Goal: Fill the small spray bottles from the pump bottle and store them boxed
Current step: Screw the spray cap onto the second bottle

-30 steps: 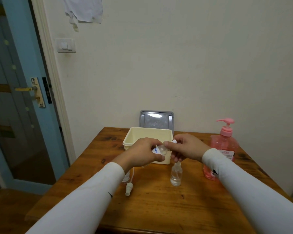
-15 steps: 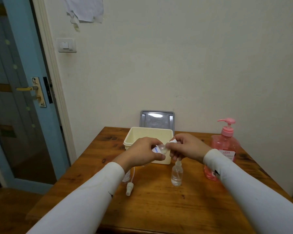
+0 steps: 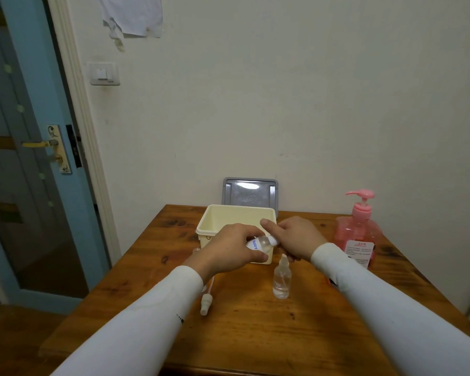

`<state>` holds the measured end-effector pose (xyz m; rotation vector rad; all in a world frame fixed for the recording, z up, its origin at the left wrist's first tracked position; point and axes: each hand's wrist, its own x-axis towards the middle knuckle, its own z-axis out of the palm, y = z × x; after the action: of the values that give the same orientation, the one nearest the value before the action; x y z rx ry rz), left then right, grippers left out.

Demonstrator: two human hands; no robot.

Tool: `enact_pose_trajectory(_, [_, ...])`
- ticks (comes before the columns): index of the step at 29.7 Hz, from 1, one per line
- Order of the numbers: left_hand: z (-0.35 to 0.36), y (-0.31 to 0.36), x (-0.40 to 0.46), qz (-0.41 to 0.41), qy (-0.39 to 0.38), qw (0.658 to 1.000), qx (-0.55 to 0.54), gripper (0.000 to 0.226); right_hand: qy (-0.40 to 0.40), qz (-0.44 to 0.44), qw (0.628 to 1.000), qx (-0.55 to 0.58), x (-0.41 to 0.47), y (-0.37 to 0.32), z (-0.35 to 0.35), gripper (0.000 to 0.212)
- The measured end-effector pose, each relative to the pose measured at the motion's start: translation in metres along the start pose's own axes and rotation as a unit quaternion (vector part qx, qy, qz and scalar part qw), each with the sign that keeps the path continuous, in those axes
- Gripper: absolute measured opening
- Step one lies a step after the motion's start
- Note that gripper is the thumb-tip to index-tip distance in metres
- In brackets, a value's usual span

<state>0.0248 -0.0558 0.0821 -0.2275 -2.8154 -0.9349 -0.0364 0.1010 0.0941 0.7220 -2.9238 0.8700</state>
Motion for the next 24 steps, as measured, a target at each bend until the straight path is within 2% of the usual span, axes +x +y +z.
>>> enact_pose_trajectory(2, [0.001, -0.001, -0.001, -0.001, -0.002, 1.000, -0.011, 0.042, -0.016, 0.022, 1.000, 0.012, 0.000, 0.001, 0.002, 0.070])
enact_pose_trajectory(5, [-0.002, -0.001, -0.001, -0.006, 0.005, 0.999, -0.046, 0.040, -0.025, 0.052, 0.984, 0.166, -0.001, 0.001, -0.002, 0.077])
enact_pose_trajectory(8, [-0.007, 0.000, 0.000, -0.012, 0.018, 0.995, -0.093, 0.034, -0.021, 0.017, 0.959, 0.283, 0.002, 0.007, -0.005, 0.059])
enact_pose_trajectory(13, [-0.010, 0.006, -0.001, -0.040, -0.029, 0.961, -0.272, 0.029, -0.113, -0.064, 0.899, 0.418, 0.005, 0.019, -0.001, 0.044])
enact_pose_trajectory(16, [-0.008, 0.010, -0.001, -0.035, -0.027, 0.954, -0.296, 0.023, -0.089, -0.068, 0.887, 0.449, 0.001, 0.010, 0.000, 0.043])
enact_pose_trajectory(19, [-0.002, 0.011, 0.002, -0.029, 0.046, 0.975, -0.213, 0.029, -0.027, -0.063, 0.897, 0.437, -0.001, 0.004, 0.004, 0.032])
enact_pose_trajectory(22, [0.006, 0.015, 0.004, -0.036, 0.104, 0.982, -0.155, 0.032, 0.024, -0.048, 0.908, 0.416, -0.001, 0.001, 0.010, 0.027])
enact_pose_trajectory(24, [0.005, 0.016, 0.004, -0.041, 0.083, 0.980, -0.176, 0.030, 0.032, -0.049, 0.912, 0.406, -0.001, 0.003, 0.009, 0.031])
